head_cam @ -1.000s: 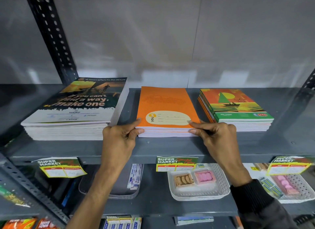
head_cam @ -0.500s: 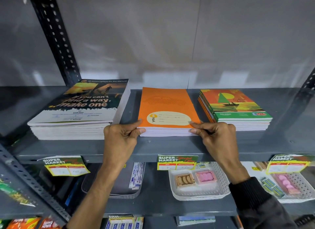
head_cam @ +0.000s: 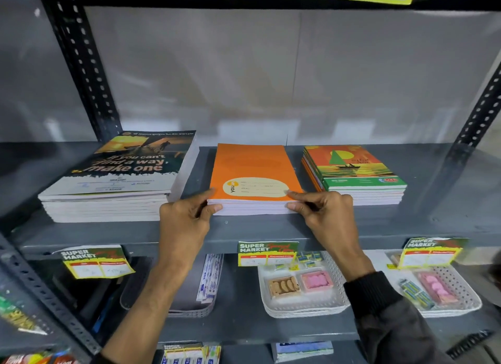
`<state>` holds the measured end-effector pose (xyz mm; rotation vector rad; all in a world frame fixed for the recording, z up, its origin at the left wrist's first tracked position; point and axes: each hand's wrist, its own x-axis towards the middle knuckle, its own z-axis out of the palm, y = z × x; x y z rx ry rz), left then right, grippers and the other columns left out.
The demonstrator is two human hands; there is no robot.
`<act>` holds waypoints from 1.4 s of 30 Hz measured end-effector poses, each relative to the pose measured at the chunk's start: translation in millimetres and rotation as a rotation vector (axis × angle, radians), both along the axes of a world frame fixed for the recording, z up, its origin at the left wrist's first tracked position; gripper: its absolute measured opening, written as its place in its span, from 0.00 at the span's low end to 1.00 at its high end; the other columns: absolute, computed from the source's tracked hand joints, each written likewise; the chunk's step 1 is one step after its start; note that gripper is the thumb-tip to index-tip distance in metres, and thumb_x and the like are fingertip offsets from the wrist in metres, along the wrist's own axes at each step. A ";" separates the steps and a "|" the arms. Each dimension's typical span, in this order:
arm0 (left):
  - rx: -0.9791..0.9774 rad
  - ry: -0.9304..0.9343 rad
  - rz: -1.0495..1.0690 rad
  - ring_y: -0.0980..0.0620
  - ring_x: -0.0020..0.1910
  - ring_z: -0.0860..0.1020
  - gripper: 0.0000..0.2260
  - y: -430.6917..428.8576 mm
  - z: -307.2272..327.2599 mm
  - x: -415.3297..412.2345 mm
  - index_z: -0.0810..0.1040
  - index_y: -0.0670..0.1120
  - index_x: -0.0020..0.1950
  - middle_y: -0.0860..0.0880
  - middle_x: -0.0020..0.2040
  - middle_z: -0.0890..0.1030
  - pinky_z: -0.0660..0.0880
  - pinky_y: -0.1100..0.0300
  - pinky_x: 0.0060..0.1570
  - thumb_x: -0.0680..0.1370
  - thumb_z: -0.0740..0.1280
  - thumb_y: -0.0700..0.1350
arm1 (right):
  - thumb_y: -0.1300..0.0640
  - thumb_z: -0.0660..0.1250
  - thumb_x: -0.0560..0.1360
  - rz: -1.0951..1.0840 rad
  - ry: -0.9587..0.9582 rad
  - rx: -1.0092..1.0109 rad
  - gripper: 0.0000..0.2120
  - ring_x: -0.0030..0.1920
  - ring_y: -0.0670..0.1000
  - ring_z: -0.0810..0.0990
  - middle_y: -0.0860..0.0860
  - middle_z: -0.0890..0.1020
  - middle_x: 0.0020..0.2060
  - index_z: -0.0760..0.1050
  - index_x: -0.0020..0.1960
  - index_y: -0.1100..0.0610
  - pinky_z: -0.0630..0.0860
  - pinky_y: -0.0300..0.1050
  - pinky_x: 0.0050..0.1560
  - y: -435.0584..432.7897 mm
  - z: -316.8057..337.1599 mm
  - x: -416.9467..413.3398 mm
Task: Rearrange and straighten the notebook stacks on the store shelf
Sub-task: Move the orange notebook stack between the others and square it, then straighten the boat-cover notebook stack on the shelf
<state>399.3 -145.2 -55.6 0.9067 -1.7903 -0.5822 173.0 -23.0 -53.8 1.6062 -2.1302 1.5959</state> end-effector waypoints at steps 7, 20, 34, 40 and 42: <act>-0.089 0.114 -0.060 0.61 0.69 0.72 0.25 35.7 8.0 -39.6 0.79 0.43 0.66 0.54 0.68 0.75 0.70 0.67 0.66 0.69 0.79 0.39 | 0.56 0.79 0.71 -0.032 0.247 -0.116 0.23 0.66 0.45 0.76 0.56 0.78 0.68 0.82 0.65 0.54 0.68 0.27 0.67 28.2 14.4 -15.1; -0.203 -0.287 -0.089 0.42 0.71 0.72 0.15 95.8 31.3 -194.1 0.82 0.45 0.63 0.37 0.68 0.76 0.71 0.45 0.69 0.77 0.71 0.47 | 0.50 0.71 0.79 -0.118 0.168 -0.008 0.14 0.70 0.44 0.74 0.57 0.83 0.63 0.83 0.64 0.49 0.67 0.27 0.64 86.2 23.8 -162.3; -0.172 -0.298 -0.053 0.41 0.67 0.76 0.12 88.7 10.6 -204.4 0.83 0.42 0.60 0.40 0.58 0.83 0.63 0.52 0.73 0.79 0.67 0.34 | 0.59 0.76 0.74 -0.048 -0.009 -0.044 0.11 0.51 0.27 0.77 0.51 0.86 0.54 0.86 0.57 0.53 0.69 0.18 0.53 91.9 6.3 -183.5; -0.235 -0.262 -0.022 0.50 0.65 0.73 0.12 89.4 8.6 -205.0 0.84 0.41 0.58 0.40 0.57 0.83 0.62 0.50 0.72 0.77 0.69 0.32 | 0.60 0.76 0.74 -0.077 0.039 -0.040 0.10 0.52 0.33 0.80 0.52 0.87 0.52 0.86 0.56 0.54 0.69 0.18 0.51 93.0 6.0 -181.3; -0.249 -0.309 -0.011 0.43 0.63 0.78 0.11 90.1 8.6 -205.1 0.84 0.39 0.57 0.39 0.56 0.83 0.64 0.48 0.72 0.76 0.68 0.31 | 0.60 0.76 0.75 -0.089 0.046 -0.033 0.10 0.50 0.32 0.79 0.52 0.87 0.52 0.86 0.55 0.54 0.69 0.17 0.48 92.5 5.1 -181.5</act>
